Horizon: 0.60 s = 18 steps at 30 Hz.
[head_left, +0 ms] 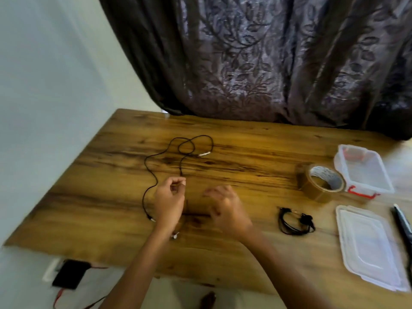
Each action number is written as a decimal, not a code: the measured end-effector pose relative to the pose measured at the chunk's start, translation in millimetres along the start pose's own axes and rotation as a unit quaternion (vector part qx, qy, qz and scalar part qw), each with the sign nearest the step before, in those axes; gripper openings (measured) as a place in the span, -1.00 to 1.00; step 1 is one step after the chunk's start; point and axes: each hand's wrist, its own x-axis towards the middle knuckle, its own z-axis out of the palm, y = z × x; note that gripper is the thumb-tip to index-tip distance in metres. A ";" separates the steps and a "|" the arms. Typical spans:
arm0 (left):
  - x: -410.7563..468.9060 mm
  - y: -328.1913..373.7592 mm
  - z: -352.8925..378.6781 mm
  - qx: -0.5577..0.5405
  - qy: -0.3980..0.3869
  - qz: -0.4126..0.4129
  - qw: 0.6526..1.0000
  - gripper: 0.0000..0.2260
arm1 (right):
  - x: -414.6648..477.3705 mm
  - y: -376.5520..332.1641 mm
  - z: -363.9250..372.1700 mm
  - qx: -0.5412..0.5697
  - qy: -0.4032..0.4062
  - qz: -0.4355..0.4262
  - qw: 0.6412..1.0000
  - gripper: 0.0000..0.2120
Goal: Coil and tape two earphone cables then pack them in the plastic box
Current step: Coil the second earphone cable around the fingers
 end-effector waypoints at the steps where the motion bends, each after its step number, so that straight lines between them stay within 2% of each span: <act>1: 2.6 -5.2 -8.9 -0.007 0.017 -0.003 1.000 -0.93 | 4.4 -7.1 6.9 -0.016 -0.042 -0.028 0.999 -0.54; 4: 6.9 -20.7 -30.3 -0.021 0.063 -0.019 0.998 -0.92 | 14.8 -23.8 23.1 -0.089 -0.169 -0.080 0.978 -0.41; 8: 6.5 -35.2 -50.2 -0.026 0.093 -0.037 0.995 -0.91 | 27.3 -33.0 41.1 -0.168 -0.212 -0.158 0.950 -0.33; 11: 4.7 -40.1 -58.2 -0.032 0.099 -0.044 0.994 -0.91 | 35.6 -29.0 54.5 -0.206 -0.198 -0.201 0.937 -0.48; 16: 3.2 -42.0 -60.4 -0.041 0.081 -0.049 0.995 -0.91 | 34.2 -19.6 65.9 -0.150 -0.101 -0.219 0.959 -0.76; 18: 3.3 -42.3 -58.8 -0.040 0.071 -0.051 0.995 -0.91 | 32.9 -21.8 65.3 -0.152 -0.082 -0.227 0.958 -0.79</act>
